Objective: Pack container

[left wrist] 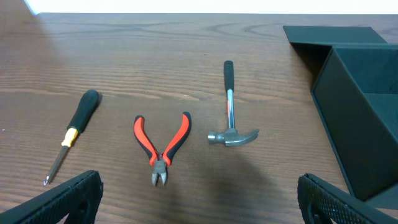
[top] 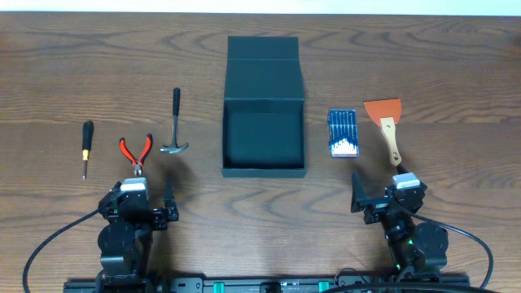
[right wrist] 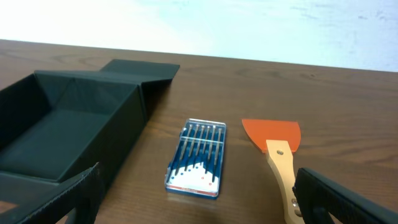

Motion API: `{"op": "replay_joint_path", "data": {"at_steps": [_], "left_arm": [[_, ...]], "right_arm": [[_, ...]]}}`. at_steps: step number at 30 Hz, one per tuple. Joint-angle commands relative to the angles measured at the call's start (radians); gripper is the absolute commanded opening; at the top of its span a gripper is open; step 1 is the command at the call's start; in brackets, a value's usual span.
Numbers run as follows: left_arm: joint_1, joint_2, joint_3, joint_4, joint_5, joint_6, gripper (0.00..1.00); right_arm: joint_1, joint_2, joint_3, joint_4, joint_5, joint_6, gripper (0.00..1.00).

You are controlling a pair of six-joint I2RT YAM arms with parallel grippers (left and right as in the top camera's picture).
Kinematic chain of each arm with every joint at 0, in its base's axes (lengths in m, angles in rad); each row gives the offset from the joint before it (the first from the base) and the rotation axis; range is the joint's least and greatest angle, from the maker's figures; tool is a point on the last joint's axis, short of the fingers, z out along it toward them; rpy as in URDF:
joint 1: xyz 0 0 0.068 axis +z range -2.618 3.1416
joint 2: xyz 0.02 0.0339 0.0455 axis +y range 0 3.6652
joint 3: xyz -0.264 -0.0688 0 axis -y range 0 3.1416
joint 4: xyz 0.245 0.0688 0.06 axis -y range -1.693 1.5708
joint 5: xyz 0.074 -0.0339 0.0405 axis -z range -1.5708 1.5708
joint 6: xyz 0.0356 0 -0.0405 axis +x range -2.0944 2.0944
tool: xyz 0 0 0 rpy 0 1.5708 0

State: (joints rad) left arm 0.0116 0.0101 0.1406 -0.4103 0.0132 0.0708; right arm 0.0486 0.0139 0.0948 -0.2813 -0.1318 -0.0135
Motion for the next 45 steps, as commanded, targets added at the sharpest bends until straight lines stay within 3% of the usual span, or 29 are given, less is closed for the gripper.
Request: {"op": "replay_joint_path", "data": {"at_steps": [1, 7, 13, 18, 23, 26, 28, 30, 33, 45], "left_arm": [[0.006, -0.006, -0.019, 0.014, -0.01, 0.005, 0.98], [0.006, -0.005, 0.003, 0.083, 0.044, -0.097, 0.98], [0.006, 0.126, 0.188, 0.06, 0.042, -0.148, 0.98], [0.006, 0.478, 0.49, -0.019, 0.043, -0.147, 0.98], [0.006, 0.836, 0.817, -0.192, 0.044, -0.137, 0.98], [0.006, 1.025, 1.01, -0.307, 0.051, -0.069, 0.98], [0.006, 1.131, 1.12, -0.371, 0.051, -0.04, 0.98], [0.006, 1.214, 1.206, -0.414, 0.051, -0.034, 0.98], [0.006, 1.293, 1.27, -0.43, 0.051, -0.034, 0.98], [0.006, 1.344, 1.271, -0.42, 0.047, -0.023, 0.98]], "right_arm": [[-0.008, -0.008, -0.003, -0.011, -0.021, -0.036, 0.99], [-0.008, 0.037, 0.002, 0.009, -0.148, -0.038, 0.99], [-0.009, 0.247, 0.14, 0.011, -0.163, 0.011, 0.99], [-0.009, 0.623, 0.476, -0.087, -0.164, -0.044, 0.99], [-0.009, 0.98, 0.919, -0.397, -0.164, -0.22, 0.99], [-0.009, 1.182, 1.212, -0.591, -0.165, -0.323, 0.99], [-0.008, 1.281, 1.362, -0.661, -0.166, -0.302, 0.99], [-0.008, 1.35, 1.464, -0.702, -0.196, -0.192, 0.99], [-0.008, 1.407, 1.526, -0.763, -0.215, -0.041, 0.99], [-0.121, 1.652, 1.526, -0.667, 0.232, 0.011, 0.99]]}}
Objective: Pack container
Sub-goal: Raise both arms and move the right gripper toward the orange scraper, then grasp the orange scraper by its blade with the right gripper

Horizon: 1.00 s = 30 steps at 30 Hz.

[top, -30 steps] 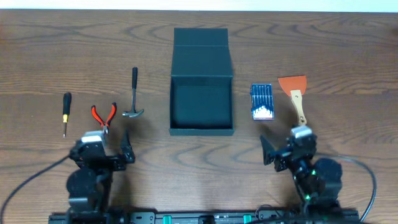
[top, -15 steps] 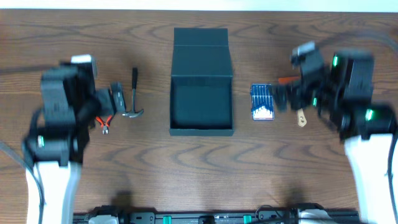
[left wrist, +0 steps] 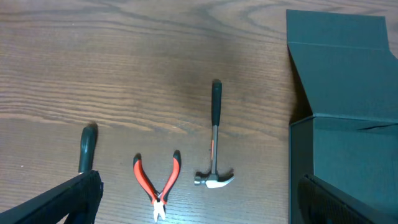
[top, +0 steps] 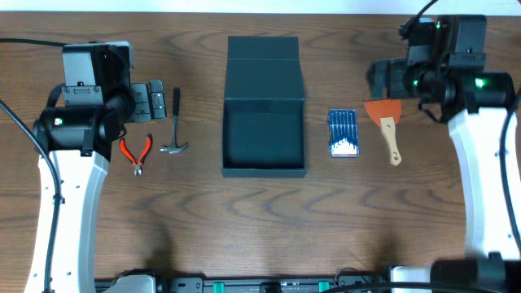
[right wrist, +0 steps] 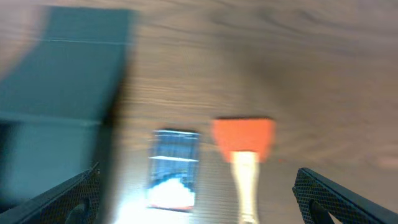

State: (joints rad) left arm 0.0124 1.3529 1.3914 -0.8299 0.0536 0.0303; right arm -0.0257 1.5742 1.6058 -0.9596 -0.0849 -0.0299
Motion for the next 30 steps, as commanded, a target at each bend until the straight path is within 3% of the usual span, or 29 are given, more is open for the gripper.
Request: {"op": "replay_joint_path", "data": {"at_steps": [1, 9, 15, 30], "left_arm": [[0.005, 0.001, 0.021, -0.003, 0.006, 0.018, 0.98], [0.005, 0.001, 0.02, -0.003, 0.006, 0.018, 0.98], [0.005, 0.002, 0.02, 0.001, 0.006, 0.018, 0.98], [0.005, 0.043, 0.02, 0.0, 0.006, 0.018, 0.98]], "right_arm": [[-0.062, 0.129, 0.014, 0.018, 0.197, 0.012, 0.99], [-0.118, 0.386, 0.014, 0.024, 0.118, -0.101, 0.93], [-0.117, 0.512, 0.014, 0.025, 0.098, -0.109, 0.94], [-0.111, 0.575, 0.008, -0.046, 0.051, -0.132, 0.79]]}}
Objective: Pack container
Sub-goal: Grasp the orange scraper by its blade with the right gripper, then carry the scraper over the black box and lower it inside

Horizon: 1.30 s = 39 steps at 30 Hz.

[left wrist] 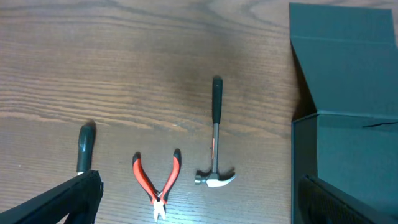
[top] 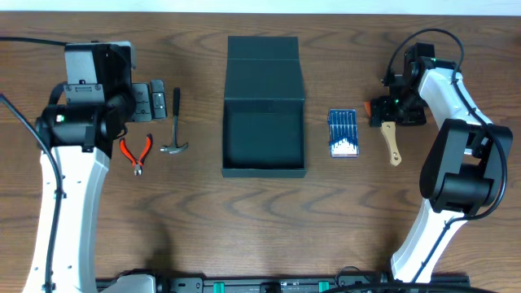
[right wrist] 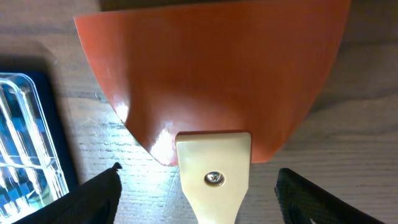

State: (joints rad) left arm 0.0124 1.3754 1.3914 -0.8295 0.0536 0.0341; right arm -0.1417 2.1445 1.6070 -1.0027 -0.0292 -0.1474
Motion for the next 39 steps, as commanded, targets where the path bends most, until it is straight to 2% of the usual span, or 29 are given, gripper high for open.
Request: {"op": "replay_joint_path", "data": {"at_steps": [1, 15, 27, 30, 34, 39], "left_arm": [[0.005, 0.024, 0.02, -0.001, 0.006, 0.014, 0.98], [0.005, 0.047, 0.02, -0.061, 0.006, 0.014, 0.98], [0.005, 0.047, 0.02, -0.086, 0.006, 0.014, 0.98], [0.005, 0.047, 0.02, -0.087, 0.006, 0.014, 0.98], [0.005, 0.047, 0.02, -0.09, 0.006, 0.014, 0.98], [0.005, 0.047, 0.02, -0.09, 0.006, 0.014, 0.98]], "right_arm": [[0.005, 0.005, 0.006, -0.004, -0.004, -0.014, 0.78], [0.005, 0.008, -0.017, 0.005, 0.04, -0.003, 0.72], [0.005, 0.008, -0.096, 0.092, 0.041, 0.005, 0.7], [0.005, 0.008, -0.098, 0.103, 0.04, 0.013, 0.63], [0.005, 0.008, -0.098, 0.113, 0.044, 0.02, 0.44], [0.005, 0.008, -0.098, 0.113, 0.045, 0.02, 0.31]]}}
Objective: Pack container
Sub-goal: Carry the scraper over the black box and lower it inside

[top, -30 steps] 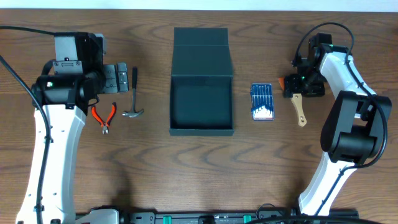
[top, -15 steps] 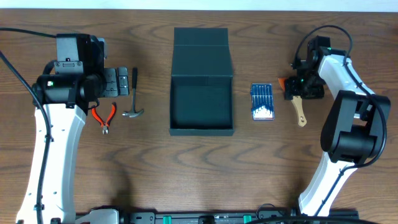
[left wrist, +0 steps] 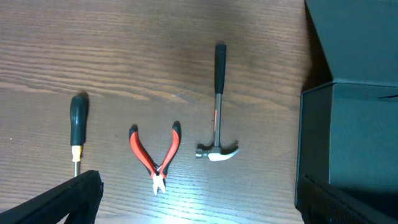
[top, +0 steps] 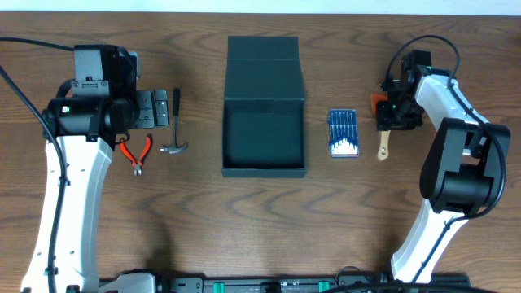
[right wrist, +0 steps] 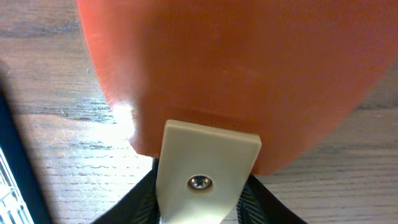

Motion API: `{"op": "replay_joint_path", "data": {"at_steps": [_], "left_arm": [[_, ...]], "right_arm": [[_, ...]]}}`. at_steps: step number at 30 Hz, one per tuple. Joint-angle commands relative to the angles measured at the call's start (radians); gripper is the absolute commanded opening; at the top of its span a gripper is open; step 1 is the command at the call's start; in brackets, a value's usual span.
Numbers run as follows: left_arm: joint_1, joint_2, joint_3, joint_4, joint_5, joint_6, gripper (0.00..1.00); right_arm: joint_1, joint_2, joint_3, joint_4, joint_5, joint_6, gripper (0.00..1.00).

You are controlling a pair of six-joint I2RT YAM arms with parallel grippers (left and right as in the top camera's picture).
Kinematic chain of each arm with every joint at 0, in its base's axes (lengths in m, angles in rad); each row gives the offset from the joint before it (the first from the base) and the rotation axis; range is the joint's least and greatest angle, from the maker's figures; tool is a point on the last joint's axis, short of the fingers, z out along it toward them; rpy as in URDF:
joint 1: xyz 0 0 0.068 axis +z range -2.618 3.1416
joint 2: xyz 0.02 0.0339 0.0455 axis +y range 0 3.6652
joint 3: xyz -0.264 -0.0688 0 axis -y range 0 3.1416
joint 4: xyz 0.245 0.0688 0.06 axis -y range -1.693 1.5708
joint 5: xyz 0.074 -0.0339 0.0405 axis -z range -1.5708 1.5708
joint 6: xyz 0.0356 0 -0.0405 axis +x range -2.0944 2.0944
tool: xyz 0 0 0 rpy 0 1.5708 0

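Observation:
An open black box sits mid-table, its lid flap folded back. My right gripper is shut on the neck of an orange-bladed scraper. The scraper's wooden handle pokes out toward the front. Whether the scraper is off the table cannot be told. A blue case of bits lies between box and scraper. My left gripper hangs open above the hammer, the red pliers and the screwdriver.
The box's left wall stands just right of the hammer. In the overhead view my left arm covers the screwdriver. Bare wooden tabletop stretches in front of the box.
My right gripper was open around the scraper's neck and is now shut on it; the handle has swung a little left. My left gripper has shifted slightly over the tools, still open.
Both arms were folded at the table's front edge, grippers open. Then both were out over the table, left above the hand tools and right above the scraper. The right then straddled the scraper's neck, and now grips it.

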State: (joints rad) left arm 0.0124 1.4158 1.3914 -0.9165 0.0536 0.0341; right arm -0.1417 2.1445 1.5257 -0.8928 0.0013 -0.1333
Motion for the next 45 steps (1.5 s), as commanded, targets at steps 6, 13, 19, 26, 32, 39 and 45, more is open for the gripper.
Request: {"op": "replay_joint_path", "data": {"at_steps": [6, 13, 19, 26, 32, 39, 45], "left_arm": [[0.005, 0.007, 0.02, -0.003, 0.006, 0.014, 0.98], [0.005, 0.007, 0.02, -0.003, 0.006, 0.014, 0.98], [0.005, 0.007, 0.02, -0.003, 0.006, 0.014, 0.98], [0.005, 0.007, 0.02, -0.003, 0.006, 0.014, 0.98], [0.005, 0.007, 0.02, -0.003, 0.006, 0.014, 0.98], [0.005, 0.007, 0.02, -0.003, 0.006, 0.014, 0.98], [0.005, 0.007, 0.02, -0.004, 0.006, 0.014, 0.98]], "right_arm": [[0.005, 0.003, 0.039, -0.06, 0.014, 0.006, 0.17], [0.031, -0.061, 0.195, -0.194, 0.013, 0.005, 0.12], [0.131, -0.169, 0.322, -0.249, -0.041, -0.034, 0.01], [0.349, -0.278, 0.36, -0.203, -0.159, -0.172, 0.01], [0.558, -0.274, 0.357, -0.166, -0.171, -0.42, 0.01], [0.725, -0.191, 0.351, -0.171, -0.17, -0.891, 0.01], [0.736, -0.085, 0.35, -0.171, -0.159, -0.972, 0.01]]}}
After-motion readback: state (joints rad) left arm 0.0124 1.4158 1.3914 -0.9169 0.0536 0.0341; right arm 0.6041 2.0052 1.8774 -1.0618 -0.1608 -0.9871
